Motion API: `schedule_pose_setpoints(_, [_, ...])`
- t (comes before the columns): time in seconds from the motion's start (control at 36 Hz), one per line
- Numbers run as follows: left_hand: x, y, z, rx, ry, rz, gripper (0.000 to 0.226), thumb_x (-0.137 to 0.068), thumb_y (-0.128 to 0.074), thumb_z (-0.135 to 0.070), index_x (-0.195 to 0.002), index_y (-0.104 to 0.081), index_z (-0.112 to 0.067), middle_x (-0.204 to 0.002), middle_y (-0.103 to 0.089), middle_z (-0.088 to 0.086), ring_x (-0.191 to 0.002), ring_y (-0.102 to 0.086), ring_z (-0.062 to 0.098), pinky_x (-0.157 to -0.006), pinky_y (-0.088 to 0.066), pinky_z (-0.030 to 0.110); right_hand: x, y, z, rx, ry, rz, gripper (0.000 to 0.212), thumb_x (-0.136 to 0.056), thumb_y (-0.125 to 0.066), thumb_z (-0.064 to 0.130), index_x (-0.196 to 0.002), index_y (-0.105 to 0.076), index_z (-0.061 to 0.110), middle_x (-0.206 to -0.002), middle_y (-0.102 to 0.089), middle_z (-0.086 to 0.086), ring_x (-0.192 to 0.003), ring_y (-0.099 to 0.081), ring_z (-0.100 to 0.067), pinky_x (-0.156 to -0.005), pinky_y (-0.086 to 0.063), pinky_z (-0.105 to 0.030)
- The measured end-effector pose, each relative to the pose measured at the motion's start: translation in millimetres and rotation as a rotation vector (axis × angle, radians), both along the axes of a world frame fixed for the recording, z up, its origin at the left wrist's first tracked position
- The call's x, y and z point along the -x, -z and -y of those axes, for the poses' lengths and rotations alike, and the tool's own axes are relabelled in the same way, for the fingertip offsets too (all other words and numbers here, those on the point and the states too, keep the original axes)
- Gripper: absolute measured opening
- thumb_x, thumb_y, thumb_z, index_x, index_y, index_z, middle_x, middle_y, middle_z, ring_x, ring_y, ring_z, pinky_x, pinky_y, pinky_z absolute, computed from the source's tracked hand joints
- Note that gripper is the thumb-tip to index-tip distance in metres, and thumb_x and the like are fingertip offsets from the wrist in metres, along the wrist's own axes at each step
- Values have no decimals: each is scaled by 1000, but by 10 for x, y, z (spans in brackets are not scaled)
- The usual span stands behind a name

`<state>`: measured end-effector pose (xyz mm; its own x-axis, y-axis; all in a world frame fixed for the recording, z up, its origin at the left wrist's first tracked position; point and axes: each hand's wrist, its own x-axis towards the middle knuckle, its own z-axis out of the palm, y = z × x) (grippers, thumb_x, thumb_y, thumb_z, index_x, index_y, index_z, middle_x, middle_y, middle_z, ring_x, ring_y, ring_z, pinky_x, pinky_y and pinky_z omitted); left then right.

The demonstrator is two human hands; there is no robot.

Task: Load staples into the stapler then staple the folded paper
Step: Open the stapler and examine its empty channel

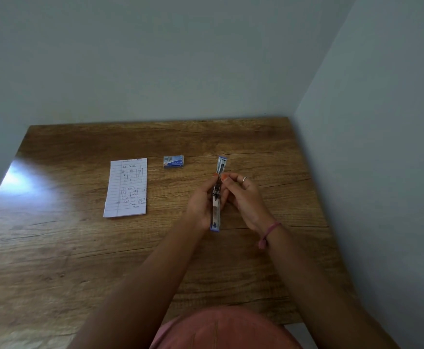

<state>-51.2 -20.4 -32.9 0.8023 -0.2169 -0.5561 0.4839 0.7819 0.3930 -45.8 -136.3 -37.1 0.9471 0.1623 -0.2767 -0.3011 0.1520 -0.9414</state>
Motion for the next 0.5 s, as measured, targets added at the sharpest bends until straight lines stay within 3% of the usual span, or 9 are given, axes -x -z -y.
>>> schedule_pose_setpoints(0.08, [-24, 11, -14, 9, -6, -15, 29, -93, -55, -13, -77, -75, -1, -68, -68, 8, -56, -66, 11, -56, -56, 19, 0, -1, -3, -29, -11, 3, 16, -94, -60, 25, -92, -74, 18, -93, -68, -14, -93, -67, -16, -99, -49, -41])
schedule_pose_setpoints(0.14, [-27, 3, -9, -6, -10, -32, 22, -94, -54, -12, -87, -70, 1, -66, -67, 8, -54, -65, 11, -54, -56, 19, 8, 6, -8, -30, -6, 17, 19, -95, -59, 24, -88, -70, 10, -87, -73, -4, -99, -68, -11, -100, -47, -40])
schedule_pose_setpoints(0.22, [-31, 0, 10, -58, -8, -48, 16, -96, -51, -12, -95, -62, 0, -61, -66, 5, -50, -63, 10, -48, -54, 19, 43, -9, -25, 20, 4, 41, 20, -95, -59, 23, -79, -71, 20, -97, -69, -27, -111, -65, -21, -104, -45, -43])
schedule_pose_setpoints(0.25, [-33, 0, 18, -74, -3, -48, 16, -96, -50, -12, -95, -61, 0, -60, -65, 5, -49, -62, 10, -47, -53, 19, 54, -17, -32, 45, 6, 47, 20, -95, -59, 24, -80, -72, 26, -103, -67, -29, -110, -65, -25, -104, -46, -44])
schedule_pose_setpoints(0.31, [-36, -1, 26, -104, 8, -48, 16, -96, -50, -12, -96, -61, -1, -59, -64, 4, -48, -61, 9, -47, -52, 19, 68, -13, -40, 79, 9, 60, 18, -95, -58, 24, -86, -73, 29, -105, -72, -15, -104, -67, -21, -102, -48, -44])
schedule_pose_setpoints(0.36, [-37, 6, 30, -122, 11, -57, 17, -97, -49, -12, -98, -61, 0, -59, -64, 4, -48, -61, 10, -46, -52, 19, 76, 11, -36, 97, 10, 71, 15, -96, -57, 23, -93, -71, 23, -103, -74, -4, -96, -67, -13, -99, -50, -41])
schedule_pose_setpoints(0.5, [-43, 15, 31, -113, 10, -74, 16, -98, -49, -11, -98, -61, -1, -58, -64, 5, -47, -61, 10, -45, -52, 20, 98, 20, -35, 140, 25, 95, 19, -97, -55, 19, -105, -66, 6, -85, -70, 3, -74, -63, -5, -82, -52, -34])
